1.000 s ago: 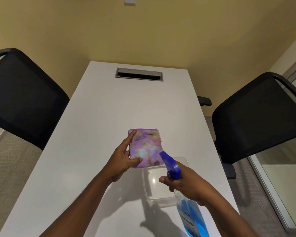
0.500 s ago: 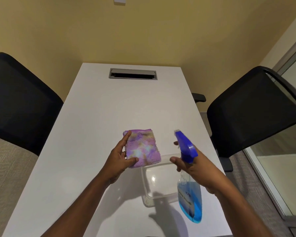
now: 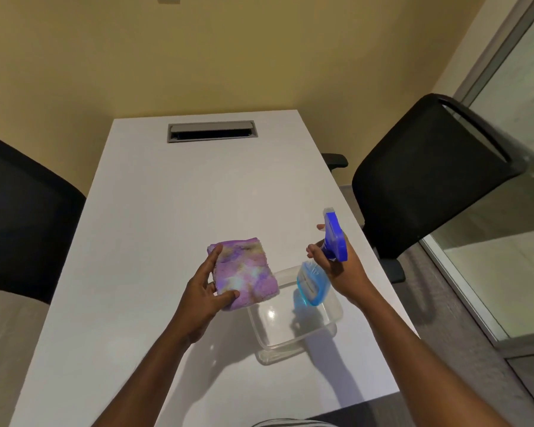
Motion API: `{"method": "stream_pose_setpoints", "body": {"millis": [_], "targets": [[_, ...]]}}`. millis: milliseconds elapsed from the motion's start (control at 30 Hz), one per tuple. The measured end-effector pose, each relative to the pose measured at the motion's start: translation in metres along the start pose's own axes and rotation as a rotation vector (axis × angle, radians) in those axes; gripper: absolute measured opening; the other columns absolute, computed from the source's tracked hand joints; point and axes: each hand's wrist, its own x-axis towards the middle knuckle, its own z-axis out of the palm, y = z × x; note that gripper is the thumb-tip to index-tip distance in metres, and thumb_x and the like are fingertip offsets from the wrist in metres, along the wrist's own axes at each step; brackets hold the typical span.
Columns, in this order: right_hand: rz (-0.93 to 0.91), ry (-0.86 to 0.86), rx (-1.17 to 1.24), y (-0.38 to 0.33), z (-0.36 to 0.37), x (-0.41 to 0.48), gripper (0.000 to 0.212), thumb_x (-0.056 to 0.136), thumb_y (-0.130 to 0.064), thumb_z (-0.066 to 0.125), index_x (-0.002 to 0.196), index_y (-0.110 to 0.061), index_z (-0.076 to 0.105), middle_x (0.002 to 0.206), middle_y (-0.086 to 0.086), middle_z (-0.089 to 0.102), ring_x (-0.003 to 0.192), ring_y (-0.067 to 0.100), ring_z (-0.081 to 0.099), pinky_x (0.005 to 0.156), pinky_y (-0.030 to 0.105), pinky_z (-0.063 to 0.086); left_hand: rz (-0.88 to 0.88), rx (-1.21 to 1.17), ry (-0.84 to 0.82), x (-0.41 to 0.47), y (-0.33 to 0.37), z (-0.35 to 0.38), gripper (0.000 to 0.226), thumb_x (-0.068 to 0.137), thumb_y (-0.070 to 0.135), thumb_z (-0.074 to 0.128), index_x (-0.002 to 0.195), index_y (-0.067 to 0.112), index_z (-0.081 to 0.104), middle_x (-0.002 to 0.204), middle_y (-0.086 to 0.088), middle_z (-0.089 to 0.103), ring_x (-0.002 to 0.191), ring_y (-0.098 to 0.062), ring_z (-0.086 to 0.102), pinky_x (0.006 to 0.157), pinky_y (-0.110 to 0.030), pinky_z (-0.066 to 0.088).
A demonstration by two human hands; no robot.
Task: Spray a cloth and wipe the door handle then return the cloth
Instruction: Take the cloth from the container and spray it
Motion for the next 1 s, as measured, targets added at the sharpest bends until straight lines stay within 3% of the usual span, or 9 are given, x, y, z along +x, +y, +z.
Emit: {"method": "stream_pose_setpoints", "body": {"millis": [133, 267, 433, 500, 567, 667, 767, 900, 1000], "targets": [[0.032, -0.022, -0.04, 0.023, 0.001, 0.009, 0.039, 0.092, -0.019, 0.059, 0.125, -0.021, 0.041, 0.105, 0.013, 0.063, 0.096, 0.015, 0.065, 0.079, 0.016, 0.053, 0.0, 0.006, -0.003, 0.002, -0.002, 0.001, 0.087, 0.078, -0.012, 0.067, 0.139, 0.042, 0.037, 0.108, 0.054, 0.05, 0.106, 0.004, 0.062, 0.07, -0.011, 0.053], [0.063, -0.01, -0.029, 0.039, 0.002, 0.01, 0.037, 0.092, -0.019, 0.059, 0.124, -0.021, 0.042, 0.102, 0.007, 0.064, 0.098, 0.017, 0.066, 0.091, 0.034, 0.052, -0.009, -0.007, 0.002, 0.001, -0.005, 0.003, 0.087, 0.076, -0.009, 0.07, 0.139, 0.041, 0.037, 0.108, 0.05, 0.051, 0.107, -0.007, 0.063, 0.068, -0.011, 0.053], [0.063, 0.065, -0.022, 0.054, 0.007, 0.013, 0.048, 0.091, -0.019, 0.06, 0.135, -0.012, 0.04, 0.127, 0.013, 0.056, 0.109, 0.027, 0.061, 0.083, 0.02, 0.053, -0.012, -0.019, -0.001, 0.0, -0.01, 0.001, 0.091, 0.062, 0.012, 0.075, 0.138, 0.046, 0.038, 0.122, 0.036, 0.054, 0.107, -0.007, 0.065, 0.071, -0.015, 0.055], [0.055, 0.071, -0.016, 0.057, 0.007, 0.014, 0.05, 0.092, -0.018, 0.059, 0.136, -0.011, 0.039, 0.13, 0.013, 0.054, 0.112, 0.029, 0.06, 0.087, 0.024, 0.052, -0.006, -0.024, -0.007, 0.0, -0.011, 0.001, 0.09, 0.062, 0.013, 0.074, 0.138, 0.047, 0.038, 0.126, 0.032, 0.052, 0.107, -0.006, 0.064, 0.071, -0.015, 0.055], [0.05, 0.07, -0.018, 0.058, 0.006, 0.015, 0.05, 0.091, -0.017, 0.06, 0.136, -0.011, 0.038, 0.129, 0.013, 0.054, 0.111, 0.03, 0.06, 0.09, 0.031, 0.052, 0.002, -0.024, -0.016, 0.0, -0.012, 0.002, 0.091, 0.064, 0.009, 0.076, 0.138, 0.047, 0.038, 0.126, 0.032, 0.052, 0.105, -0.002, 0.064, 0.07, -0.014, 0.054], [0.027, 0.08, -0.028, 0.061, 0.006, 0.014, 0.053, 0.089, -0.023, 0.063, 0.135, -0.013, 0.039, 0.123, 0.013, 0.056, 0.105, 0.026, 0.063, 0.086, 0.024, 0.053, 0.005, -0.022, -0.03, 0.001, -0.013, 0.005, 0.087, 0.076, -0.009, 0.071, 0.138, 0.043, 0.038, 0.12, 0.038, 0.052, 0.099, 0.009, 0.063, 0.067, -0.007, 0.051], [0.043, 0.105, 0.017, 0.063, 0.007, 0.011, 0.049, 0.085, -0.021, 0.068, 0.126, -0.009, 0.045, 0.122, 0.01, 0.058, 0.094, 0.018, 0.062, 0.078, 0.017, 0.054, 0.011, -0.021, -0.027, 0.0, -0.013, 0.007, 0.085, 0.078, -0.014, 0.066, 0.139, 0.038, 0.037, 0.112, 0.045, 0.053, 0.094, 0.017, 0.06, 0.065, -0.003, 0.048], [0.035, 0.124, 0.023, 0.063, 0.006, 0.006, 0.06, 0.074, -0.034, 0.07, 0.123, -0.01, 0.046, 0.1, -0.008, 0.059, 0.095, 0.018, 0.062, 0.075, 0.014, 0.054, 0.036, -0.055, -0.065, -0.002, -0.013, 0.009, 0.092, 0.071, -0.009, 0.074, 0.143, 0.032, 0.034, 0.132, 0.026, 0.046, 0.097, 0.017, 0.059, 0.066, -0.003, 0.048], [0.059, 0.11, 0.029, 0.063, -0.001, 0.002, 0.059, 0.078, -0.028, 0.076, 0.124, -0.019, 0.041, 0.105, -0.006, 0.057, 0.102, 0.019, 0.059, 0.071, 0.012, 0.055, 0.06, -0.066, -0.082, -0.004, -0.012, 0.012, 0.094, 0.062, 0.004, 0.071, 0.143, 0.03, 0.032, 0.133, 0.022, 0.044, 0.098, 0.02, 0.057, 0.067, -0.004, 0.049]]}}
